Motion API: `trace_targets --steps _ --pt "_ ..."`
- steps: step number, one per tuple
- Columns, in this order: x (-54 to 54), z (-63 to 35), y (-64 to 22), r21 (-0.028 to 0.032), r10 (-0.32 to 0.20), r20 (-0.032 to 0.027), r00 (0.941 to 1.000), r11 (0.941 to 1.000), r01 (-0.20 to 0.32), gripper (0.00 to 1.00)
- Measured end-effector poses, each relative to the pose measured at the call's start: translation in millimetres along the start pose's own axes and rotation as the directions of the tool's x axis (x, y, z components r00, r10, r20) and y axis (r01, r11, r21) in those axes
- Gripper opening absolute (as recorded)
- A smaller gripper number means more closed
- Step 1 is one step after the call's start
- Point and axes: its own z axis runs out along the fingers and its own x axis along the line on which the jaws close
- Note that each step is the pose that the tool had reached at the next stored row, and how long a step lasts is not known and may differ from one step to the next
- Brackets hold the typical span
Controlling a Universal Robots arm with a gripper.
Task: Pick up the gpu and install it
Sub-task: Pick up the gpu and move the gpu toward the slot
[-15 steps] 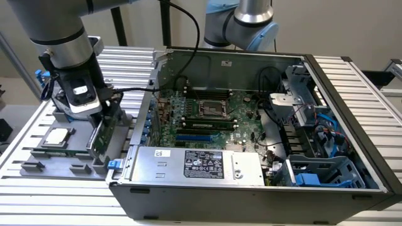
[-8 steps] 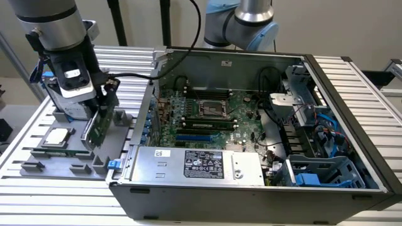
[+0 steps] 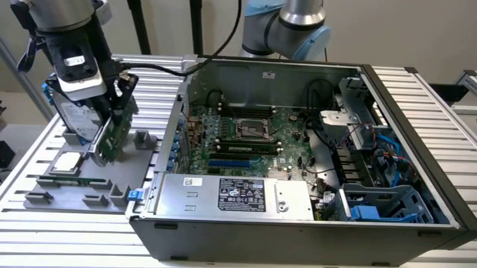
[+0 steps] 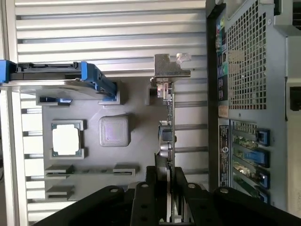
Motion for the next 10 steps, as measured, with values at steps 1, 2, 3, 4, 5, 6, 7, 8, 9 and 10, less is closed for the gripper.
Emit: trace_targets --steps 1,2,3,4,5,6,7,8,9,10 --pt "-1.1 -4.6 0.1 -0.0002 0.000 0.0001 1.0000 1.0000 0.000 0.00" --pt "-2.5 -9.0 0.3 -0.0002 0.000 0.0002 1.0000 1.0000 0.000 0.00" --pt "-4.4 -13.8 0.3 -0.0001 0.000 0.0001 1.0000 1.0000 0.000 0.00" --pt "-6.5 -18.2 0.4 -0.0001 -0.001 0.0001 1.0000 1.0000 0.001 0.00" --pt "-8.8 -22.7 0.5 -0.0001 -0.001 0.0001 1.0000 1.0000 0.001 0.00" --pt "-11.4 -27.3 0.5 -0.0001 -0.001 0.0000 1.0000 1.0000 0.001 0.00" --pt "-14.2 -31.9 0.5 -0.0003 -0.001 0.0001 1.0000 1.0000 0.001 0.00" --pt "-17.3 -36.3 0.5 -0.0005 -0.002 0.0001 1.0000 1.0000 0.002 0.00" --pt "-20.7 -40.8 0.3 -0.0011 -0.002 0.0001 1.0000 1.0000 0.002 0.00" --pt "-24.3 -45.2 0.2 -0.0019 -0.002 0.0000 1.0000 1.0000 0.002 0.00"
